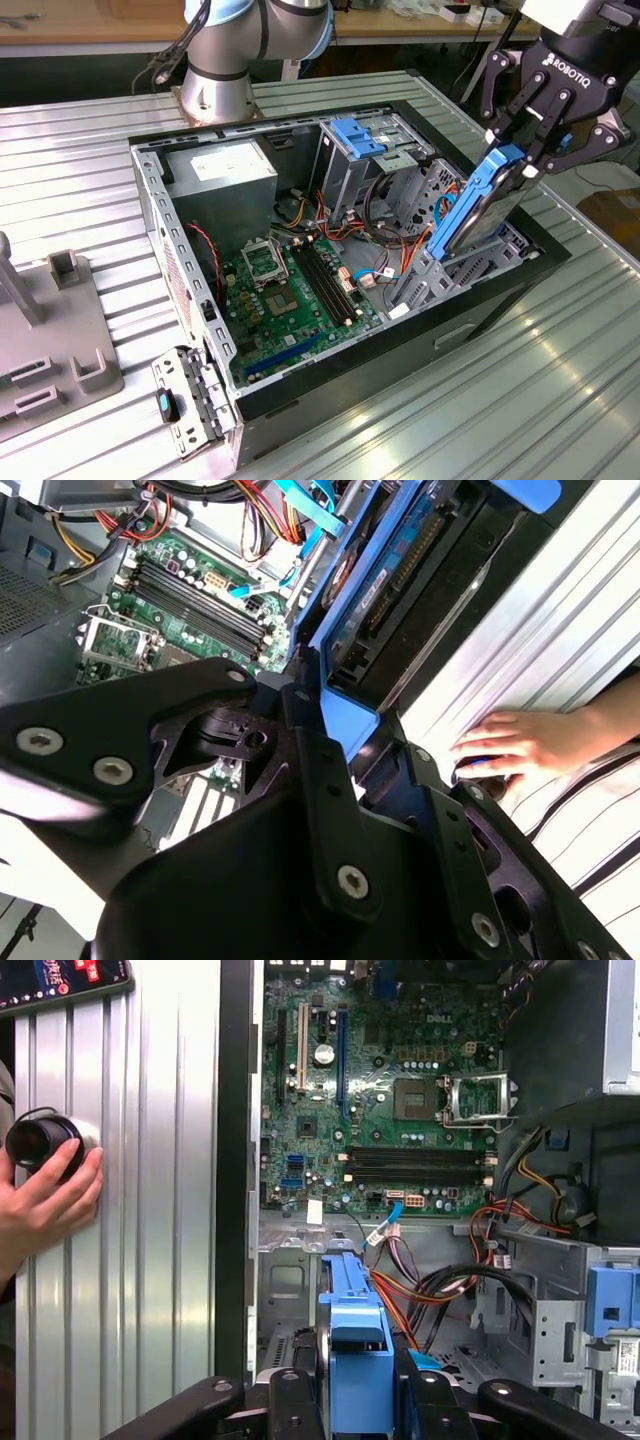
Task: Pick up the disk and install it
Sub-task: 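Insert the disk into the insertion slot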
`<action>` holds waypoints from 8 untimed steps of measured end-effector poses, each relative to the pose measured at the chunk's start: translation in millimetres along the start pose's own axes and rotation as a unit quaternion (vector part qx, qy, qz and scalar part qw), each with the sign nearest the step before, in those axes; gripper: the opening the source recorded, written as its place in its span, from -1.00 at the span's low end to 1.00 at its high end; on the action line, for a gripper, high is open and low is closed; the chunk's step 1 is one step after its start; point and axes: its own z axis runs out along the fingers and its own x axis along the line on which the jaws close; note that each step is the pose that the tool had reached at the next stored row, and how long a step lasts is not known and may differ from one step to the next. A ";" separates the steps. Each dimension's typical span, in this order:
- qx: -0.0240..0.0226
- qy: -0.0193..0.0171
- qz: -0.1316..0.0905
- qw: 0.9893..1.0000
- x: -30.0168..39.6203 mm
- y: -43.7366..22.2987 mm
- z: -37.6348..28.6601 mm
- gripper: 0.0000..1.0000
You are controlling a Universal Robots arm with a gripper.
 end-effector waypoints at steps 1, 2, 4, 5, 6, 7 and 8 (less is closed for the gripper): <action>0.000 0.000 0.000 1.000 0.1 0.0 1.3 -0.26; 0.000 0.000 0.000 1.000 0.1 0.0 2.4 -0.26; 0.000 0.000 0.000 1.000 0.1 0.0 3.6 -0.26; 0.000 0.000 0.000 1.000 0.1 0.0 4.4 -0.26; 0.000 0.000 0.000 1.000 0.2 0.1 5.5 -0.26; 0.000 0.000 0.000 1.000 0.2 0.1 6.2 -0.26; 0.000 0.000 0.000 1.000 0.2 0.1 6.6 -0.26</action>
